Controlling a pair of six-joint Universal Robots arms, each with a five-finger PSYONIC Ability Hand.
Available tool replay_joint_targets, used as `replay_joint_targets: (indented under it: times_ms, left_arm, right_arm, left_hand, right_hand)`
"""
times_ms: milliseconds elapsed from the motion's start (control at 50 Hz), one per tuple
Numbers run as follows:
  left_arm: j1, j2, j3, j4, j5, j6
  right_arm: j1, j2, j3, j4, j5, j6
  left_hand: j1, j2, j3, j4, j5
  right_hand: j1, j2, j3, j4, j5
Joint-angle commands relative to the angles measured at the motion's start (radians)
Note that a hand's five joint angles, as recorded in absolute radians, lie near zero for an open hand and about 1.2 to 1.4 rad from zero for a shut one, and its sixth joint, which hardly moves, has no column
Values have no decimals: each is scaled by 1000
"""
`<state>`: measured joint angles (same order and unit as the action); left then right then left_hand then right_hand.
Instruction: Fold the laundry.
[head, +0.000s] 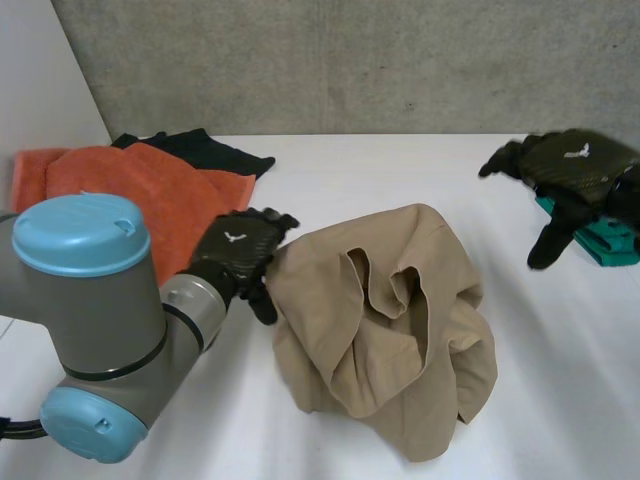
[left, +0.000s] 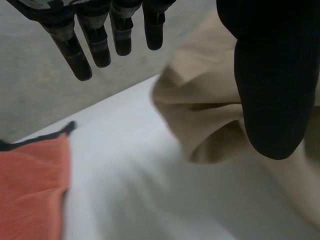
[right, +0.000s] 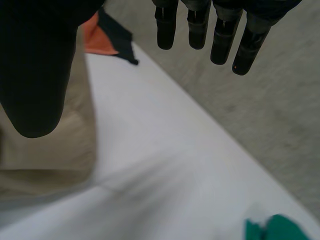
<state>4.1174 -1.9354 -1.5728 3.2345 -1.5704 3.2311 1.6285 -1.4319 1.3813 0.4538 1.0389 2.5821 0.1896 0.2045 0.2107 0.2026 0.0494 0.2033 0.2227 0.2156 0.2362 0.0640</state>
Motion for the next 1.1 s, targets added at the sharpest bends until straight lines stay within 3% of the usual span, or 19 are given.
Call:
replay_joint_targets:
  times_ms: [20, 120, 200, 240, 260, 300, 320, 360, 460, 560, 700, 740, 780, 940, 960, 980, 1020, 1040, 1100]
  left_arm:
    - [-25, -54, 16, 2, 67, -36]
    - [-54, -76, 46, 8, 69, -39]
    - [-57, -77, 71, 11, 69, -39]
    - [-57, -83, 86, 13, 70, -39]
    - [-59, -85, 94, 15, 70, -40]
    - [-62, -93, 123, 24, 70, -43]
    - [-63, -100, 135, 30, 70, -43]
    - [-66, -123, 189, 48, 70, -42]
    - [-62, -145, 350, 79, 66, -42]
    - [-54, -143, 468, 139, 27, -59]
    - [-36, -148, 470, 197, -31, -143]
    - [-28, -154, 456, 197, -31, -154]
    - [1, -187, 418, 197, -26, -172]
    - [70, -277, 410, 191, -22, -169]
    - [79, -281, 410, 191, -22, -168]
    - [89, -284, 412, 189, -22, -166]
    - [122, -287, 409, 179, -23, -165]
    - [133, -287, 409, 174, -23, -165]
    - [181, -275, 401, 148, -25, -163]
  right_arm:
    - [10, 86, 30, 83, -54, 10]
    - [53, 134, 55, 88, -69, 62]
    - [73, 194, 62, 68, -68, 147]
    - [77, 225, 62, 46, -68, 182]
    - [82, 254, 58, 11, -68, 226]
    - [86, 278, 47, -33, -65, 279]
    - [91, 294, 32, -77, -65, 340]
    - [96, 304, 0, -116, -59, 401]
    - [100, 286, -145, -205, -19, 509]
    - [102, 158, -252, -343, 105, 555]
    - [151, 15, -226, -389, 92, 549]
    - [217, 8, -197, -383, 82, 541]
    - [281, 18, -154, -365, 82, 508]
    - [445, 205, -64, -297, 112, 388]
    - [462, 229, -65, -291, 115, 385]
    - [493, 269, -71, -281, 124, 379]
    - [513, 300, -82, -270, 138, 375]
    - [521, 326, -99, -254, 156, 374]
    - [519, 340, -137, -233, 196, 369]
  left_hand:
    - [30, 15, 9, 17, -5]
    - [194, 179, 173, 181, 159]
    - [472, 457, 451, 459, 438]
    - [716, 701, 695, 703, 682]
    - [818, 804, 797, 805, 784]
    - [1057, 1042, 1036, 1044, 1022]
    - [1107, 1092, 1086, 1094, 1072]
    - [1166, 1151, 1145, 1153, 1131]
    - [1172, 1157, 1151, 1159, 1138]
    - [1169, 1154, 1148, 1156, 1135]
    - [1107, 1093, 1086, 1094, 1073]
    - [1031, 1016, 1010, 1018, 997]
    - [706, 691, 685, 693, 672]
    - [327, 312, 306, 314, 293]
    - [291, 276, 270, 278, 257]
    - [253, 238, 232, 240, 219]
    - [194, 180, 173, 181, 160]
    - [191, 176, 170, 178, 157]
    - [171, 156, 150, 158, 137]
  right_hand:
    - [-29, -48, -41, -62, -64]
    - [-29, -48, -41, -62, -64]
    - [-29, -48, -41, -62, -64]
    - [-29, -48, -41, -62, -64]
    - [62, 42, 49, 29, 26]
    - [493, 474, 481, 460, 458]
    - [1053, 1034, 1041, 1020, 1018]
    - [1193, 1174, 1181, 1160, 1158]
    - [1193, 1174, 1181, 1160, 1158]
    - [1193, 1174, 1181, 1160, 1158]
    - [1193, 1174, 1181, 1160, 1158]
    - [1193, 1174, 1181, 1160, 1158]
    - [1193, 1174, 1181, 1160, 1158]
    - [1193, 1174, 1181, 1160, 1158]
    - [1057, 1038, 1045, 1025, 1022]
    - [588, 569, 576, 555, 553]
    - [236, 216, 223, 203, 200]
    - [109, 90, 97, 76, 74]
    - [38, 18, 25, 5, 2]
